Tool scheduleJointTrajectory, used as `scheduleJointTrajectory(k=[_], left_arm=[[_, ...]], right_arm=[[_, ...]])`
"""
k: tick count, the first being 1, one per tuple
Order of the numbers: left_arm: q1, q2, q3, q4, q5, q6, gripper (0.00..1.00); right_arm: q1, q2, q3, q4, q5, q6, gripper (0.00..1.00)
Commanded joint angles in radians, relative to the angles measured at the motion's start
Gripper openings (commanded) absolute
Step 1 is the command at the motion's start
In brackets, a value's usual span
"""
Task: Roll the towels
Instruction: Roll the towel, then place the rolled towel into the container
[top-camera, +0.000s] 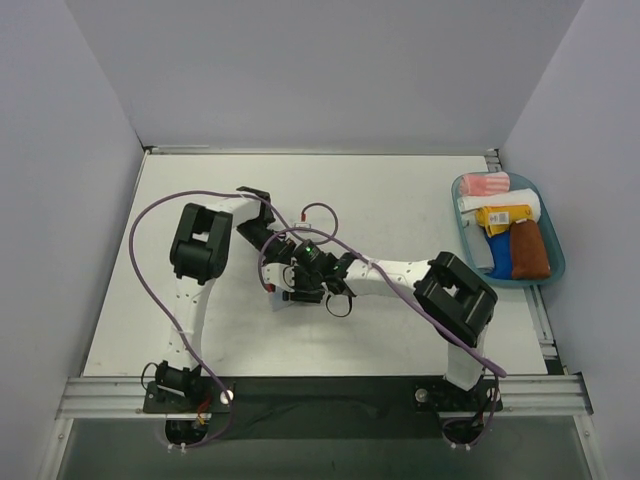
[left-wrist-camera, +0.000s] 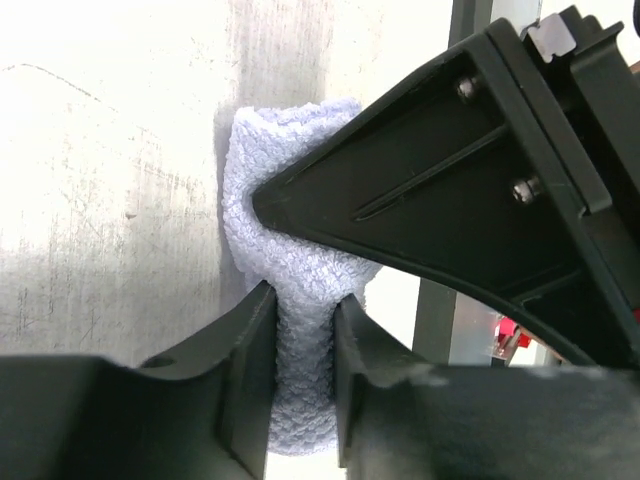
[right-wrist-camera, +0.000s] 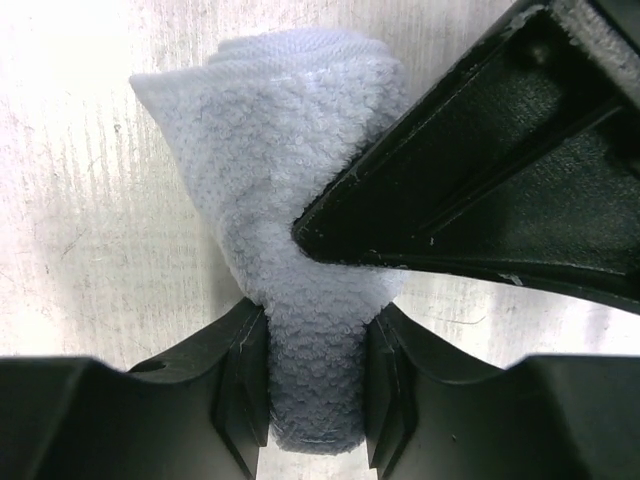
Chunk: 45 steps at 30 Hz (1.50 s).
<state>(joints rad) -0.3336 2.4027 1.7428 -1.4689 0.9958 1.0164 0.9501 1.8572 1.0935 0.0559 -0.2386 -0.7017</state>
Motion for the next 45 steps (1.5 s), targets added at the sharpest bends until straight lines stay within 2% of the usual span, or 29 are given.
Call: scheduleJointTrajectory(k=[1, 4, 9, 19, 20, 24, 25, 26, 31, 35, 37, 39, 40, 43, 45], left_arm=[[0.021, 0.009, 0.003, 0.057, -0.095, 0.050, 0.36], [0.039, -0.040, -0.015, 0.082, -0.112, 0.031, 0.48], [0.122, -0.126, -0.009, 0.091, -0.132, 0.007, 0.62], [0.304, -0.367, 0.018, 0.289, -0.210, -0.203, 0.66], [0.314, -0.390, 0.014, 0.306, -0.212, -0.220, 0.79], [0.324, -0.537, -0.038, 0.387, -0.264, -0.301, 0.81], [0.323, -0.568, -0.049, 0.403, -0.272, -0.312, 0.85], [0.323, -0.597, -0.061, 0.418, -0.279, -0.321, 0.97], [0.321, -0.767, -0.092, 0.496, -0.307, -0.421, 0.97], [0.280, -0.859, -0.107, 0.548, -0.386, -0.544, 0.97], [0.213, -0.901, -0.117, 0.584, -0.518, -0.658, 0.97], [0.154, -0.938, -0.126, 0.581, -0.598, -0.706, 0.97], [0.087, -0.951, -0.137, 0.584, -0.674, -0.734, 0.97], [0.003, -0.993, -0.180, 0.596, -0.759, -0.797, 0.97], [-0.013, -1.007, -0.189, 0.593, -0.776, -0.835, 0.97]], right_arm=[[0.004, 0.051, 0.023, -0.172, -0.123, 0.005, 0.12], [0.004, 0.057, 0.032, -0.247, -0.157, 0.008, 0.00], [0.004, 0.040, 0.025, -0.333, -0.177, 0.050, 0.00], [-0.011, -0.027, 0.014, -0.392, -0.130, 0.214, 0.00], [-0.025, -0.035, 0.011, -0.392, -0.127, 0.241, 0.00], [-0.088, -0.084, 0.012, -0.399, -0.143, 0.304, 0.00], [-0.105, -0.095, 0.013, -0.399, -0.143, 0.314, 0.00], [-0.117, -0.102, 0.013, -0.401, -0.145, 0.321, 0.00], [-0.238, -0.187, 0.026, -0.425, -0.165, 0.402, 0.00], [-0.352, -0.259, 0.051, -0.467, -0.165, 0.459, 0.00], [-0.401, -0.297, 0.071, -0.510, -0.145, 0.476, 0.00], [-0.485, -0.335, 0.097, -0.534, -0.119, 0.510, 0.00], [-0.513, -0.345, 0.107, -0.565, -0.107, 0.518, 0.00], [-0.623, -0.375, 0.164, -0.641, -0.056, 0.531, 0.00], [-0.712, -0.404, 0.200, -0.672, -0.027, 0.536, 0.00]])
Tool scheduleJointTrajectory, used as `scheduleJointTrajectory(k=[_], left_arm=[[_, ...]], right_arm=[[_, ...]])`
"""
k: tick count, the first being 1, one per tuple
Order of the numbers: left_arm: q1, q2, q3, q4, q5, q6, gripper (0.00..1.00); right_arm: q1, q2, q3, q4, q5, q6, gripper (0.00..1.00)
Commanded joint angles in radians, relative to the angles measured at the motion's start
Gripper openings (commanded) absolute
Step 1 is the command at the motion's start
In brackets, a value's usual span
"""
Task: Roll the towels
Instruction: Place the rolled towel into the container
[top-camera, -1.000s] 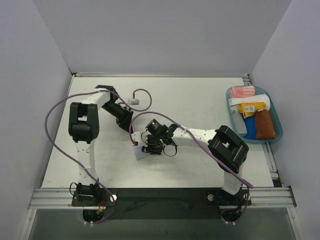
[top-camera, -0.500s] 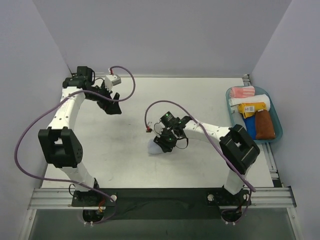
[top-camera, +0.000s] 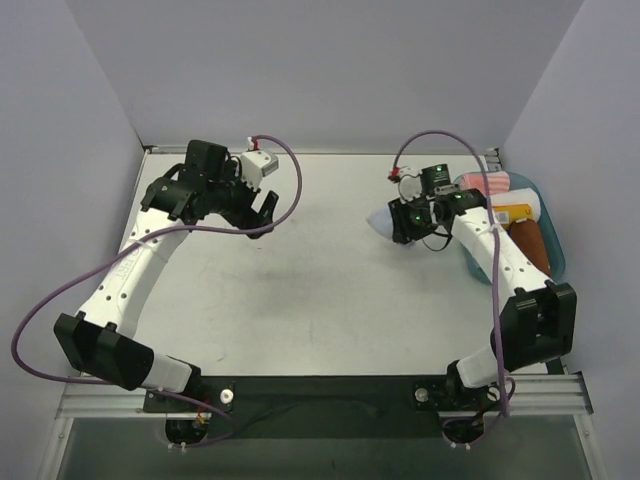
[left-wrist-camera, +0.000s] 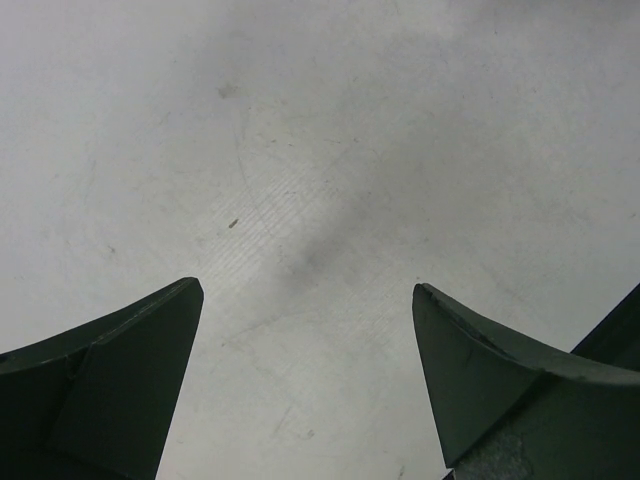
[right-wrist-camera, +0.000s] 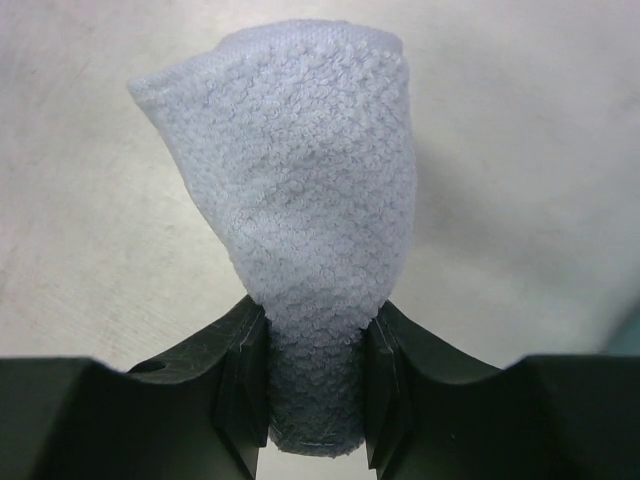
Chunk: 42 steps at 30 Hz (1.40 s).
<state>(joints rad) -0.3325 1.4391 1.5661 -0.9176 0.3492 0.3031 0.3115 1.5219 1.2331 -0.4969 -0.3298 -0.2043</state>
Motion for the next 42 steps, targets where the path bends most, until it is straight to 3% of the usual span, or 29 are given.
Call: scheduleJointTrajectory(k=[1, 10, 20, 30, 42], left_arm=[[-0.016, -0.045, -0.017, 0.039, -0.128, -0.151, 0.97], [-0.016, -0.020, 0.000, -0.041, -0.098, -0.148, 0.97], [-0.016, 0.086, 0.133, -0.210, -0.171, -0.068, 0.97], [-0.031, 0.141, 0.144, -0.221, -0.161, -0.085, 0.97], [-0.039, 0.184, 0.172, -0.221, -0.164, -0.076, 0.97]], right_arm=[[-0.109, -0.081, 0.071, -0.152, 0.070, 0.037, 0.00], [-0.516, -0.131, 0.097, -0.281, 0.098, -0.073, 0.00], [-0.724, -0.013, 0.048, -0.299, 0.058, -0.155, 0.00], [-0.824, 0.052, 0.046, -0.301, 0.052, -0.202, 0.00], [-0.824, 0.207, 0.089, -0.197, -0.015, -0.127, 0.00]])
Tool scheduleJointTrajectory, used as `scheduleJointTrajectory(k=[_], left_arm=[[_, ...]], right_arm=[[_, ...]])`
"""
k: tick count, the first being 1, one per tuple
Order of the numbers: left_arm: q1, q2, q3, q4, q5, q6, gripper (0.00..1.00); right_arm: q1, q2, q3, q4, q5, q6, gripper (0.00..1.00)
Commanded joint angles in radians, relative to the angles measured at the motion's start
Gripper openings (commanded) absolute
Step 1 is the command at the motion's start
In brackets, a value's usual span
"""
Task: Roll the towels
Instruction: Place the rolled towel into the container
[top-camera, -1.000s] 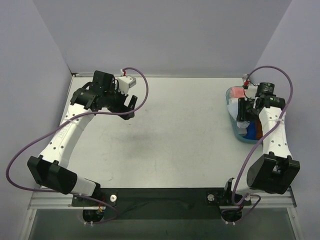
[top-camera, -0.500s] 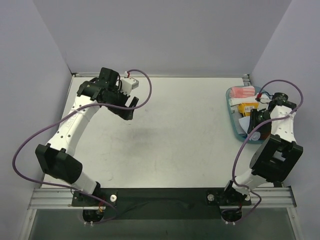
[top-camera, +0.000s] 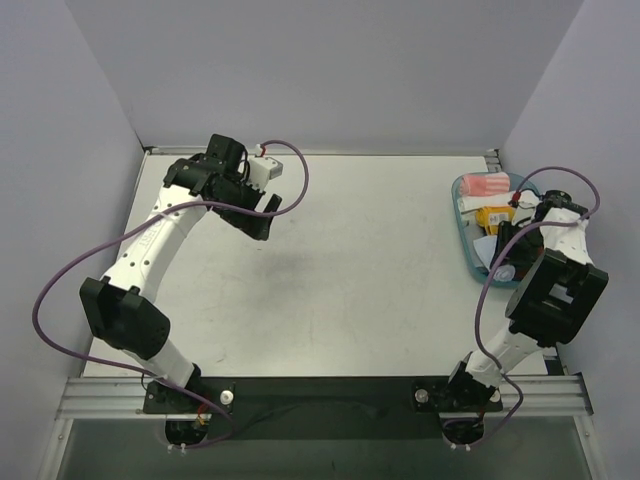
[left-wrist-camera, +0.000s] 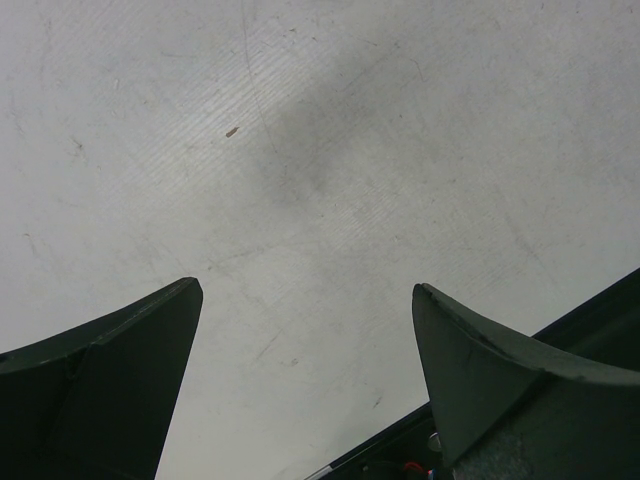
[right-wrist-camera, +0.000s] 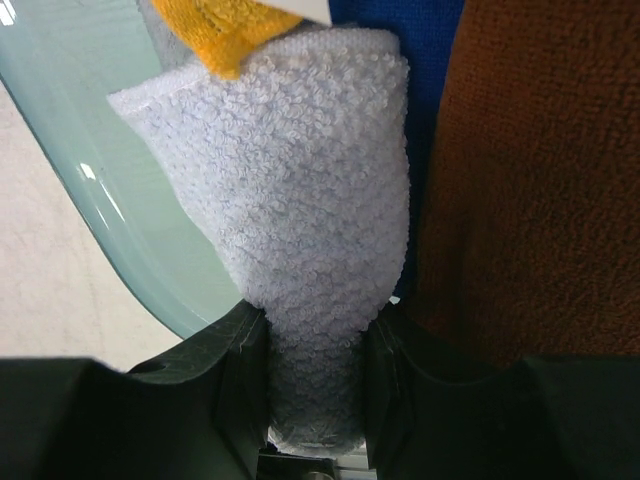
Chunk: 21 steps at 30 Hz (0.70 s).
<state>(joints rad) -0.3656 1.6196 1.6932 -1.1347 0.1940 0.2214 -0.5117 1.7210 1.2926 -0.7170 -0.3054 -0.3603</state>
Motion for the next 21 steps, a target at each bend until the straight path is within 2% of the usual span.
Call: scheduleJointTrajectory(k=[1, 4, 6, 7, 11, 13, 21], left_arm=[[-0.006, 0.003, 0.042, -0.004, -0.007, 0.004, 0.97], [-0.006, 0.003, 0.025, -0.004, 0.001, 0.003, 0.97], [-0.007, 0.003, 0.020, -0.004, 0.001, 0.004, 0.97], [-0.007, 0.002, 0.020, -0.002, 0.001, 0.004, 0.97], [-0.007, -0.004, 0.019, -0.002, -0.001, 0.006, 0.97], [-0.007, -0.006, 0.022, 0.000, 0.002, 0.009, 0.97], [-0.007, -0.012, 0.022, 0.000, 0.016, 0.004, 0.98]], right_arm=[[0.001, 0.008, 0.028, 0.027, -0.047, 0.035, 0.00], [0.012, 0.012, 0.008, 0.037, -0.041, 0.040, 0.00], [0.016, 0.015, -0.010, 0.047, -0.031, 0.034, 0.15], [0.015, 0.014, -0.016, 0.047, -0.029, 0.032, 0.28], [0.015, -0.037, -0.044, 0.050, -0.024, 0.034, 0.57], [0.015, -0.076, -0.047, 0.048, -0.015, 0.032, 0.66], [0.006, -0.138, -0.010, -0.021, -0.020, 0.015, 0.72]])
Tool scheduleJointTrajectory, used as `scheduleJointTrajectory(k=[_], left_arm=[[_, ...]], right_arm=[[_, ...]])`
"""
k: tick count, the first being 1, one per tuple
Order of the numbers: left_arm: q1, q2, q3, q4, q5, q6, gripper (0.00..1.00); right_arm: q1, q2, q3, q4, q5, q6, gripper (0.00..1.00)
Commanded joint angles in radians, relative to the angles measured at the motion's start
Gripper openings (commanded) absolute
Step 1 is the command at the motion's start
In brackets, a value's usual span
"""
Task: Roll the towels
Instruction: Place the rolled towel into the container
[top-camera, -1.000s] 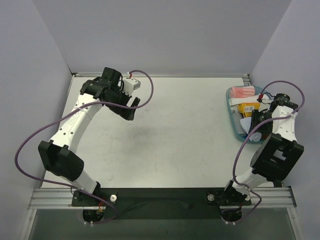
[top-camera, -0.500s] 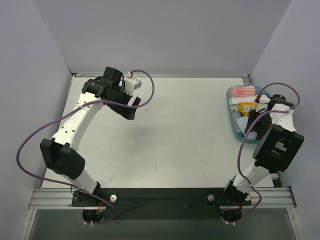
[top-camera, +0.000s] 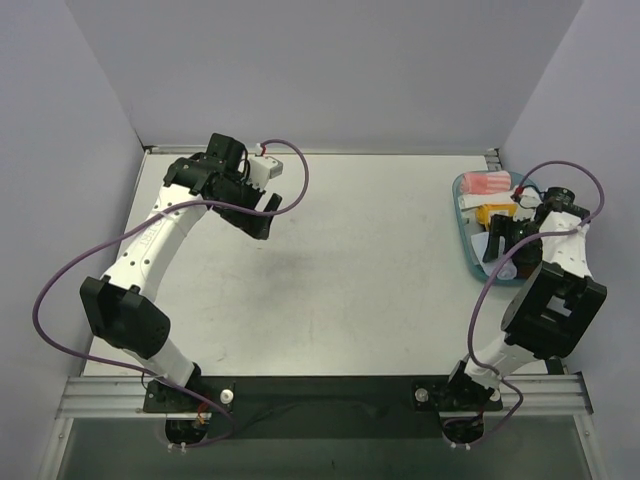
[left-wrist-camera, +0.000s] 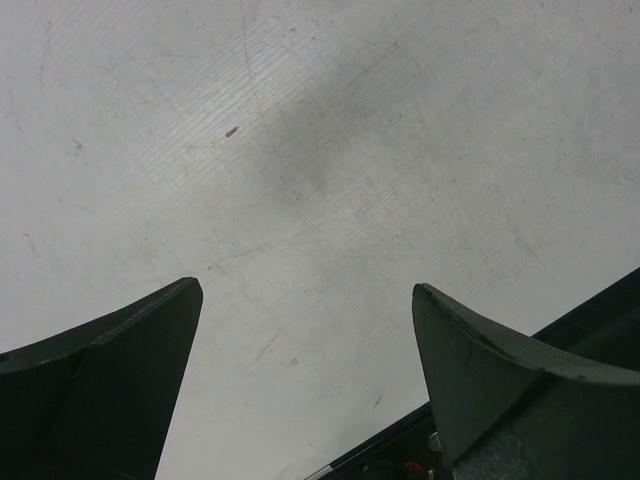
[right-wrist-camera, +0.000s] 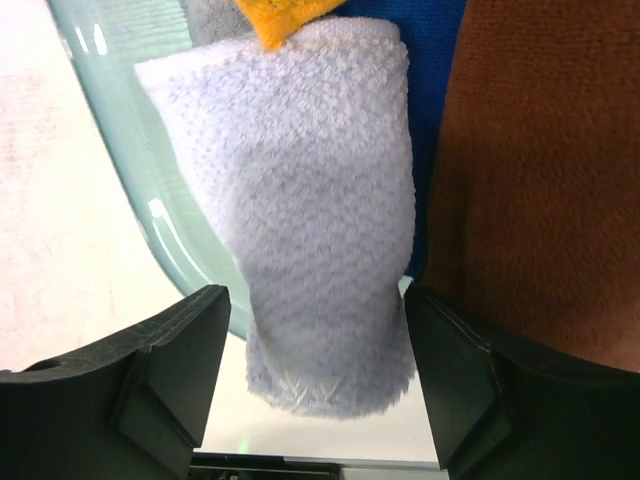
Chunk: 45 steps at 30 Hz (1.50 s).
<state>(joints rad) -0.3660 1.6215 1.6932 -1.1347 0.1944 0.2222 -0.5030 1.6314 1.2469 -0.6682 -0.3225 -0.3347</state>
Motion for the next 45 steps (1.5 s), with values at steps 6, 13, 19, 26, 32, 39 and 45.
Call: scheduleJointTrajectory(k=[6, 13, 19, 26, 32, 39, 45], left_arm=[[-0.002, -0.025, 0.034, 0.027, -0.004, -0.006, 0.97], [0.053, -0.087, -0.013, 0.095, 0.106, -0.004, 0.97], [0.249, -0.127, -0.102, 0.167, 0.316, -0.060, 0.97], [0.345, -0.293, -0.332, 0.295, 0.243, -0.052, 0.97], [0.346, -0.475, -0.637, 0.406, 0.188, -0.014, 0.97], [0.346, -0.495, -0.770, 0.431, 0.120, 0.000, 0.97], [0.348, -0.492, -0.773, 0.440, 0.096, -0.020, 0.97]], right_arm=[[-0.005, -0.111, 0.080, -0.132, -0.006, -0.017, 0.94], [0.032, -0.209, 0.200, -0.264, -0.067, -0.035, 1.00], [0.214, -0.287, 0.298, -0.363, -0.087, 0.011, 1.00], [0.467, -0.297, 0.218, -0.306, -0.177, 0.111, 1.00], [0.589, -0.329, -0.004, -0.117, -0.220, 0.138, 1.00], [0.735, -0.308, -0.141, -0.044, -0.174, 0.106, 1.00], [0.770, -0.303, -0.138, -0.041, -0.178, 0.106, 1.00]])
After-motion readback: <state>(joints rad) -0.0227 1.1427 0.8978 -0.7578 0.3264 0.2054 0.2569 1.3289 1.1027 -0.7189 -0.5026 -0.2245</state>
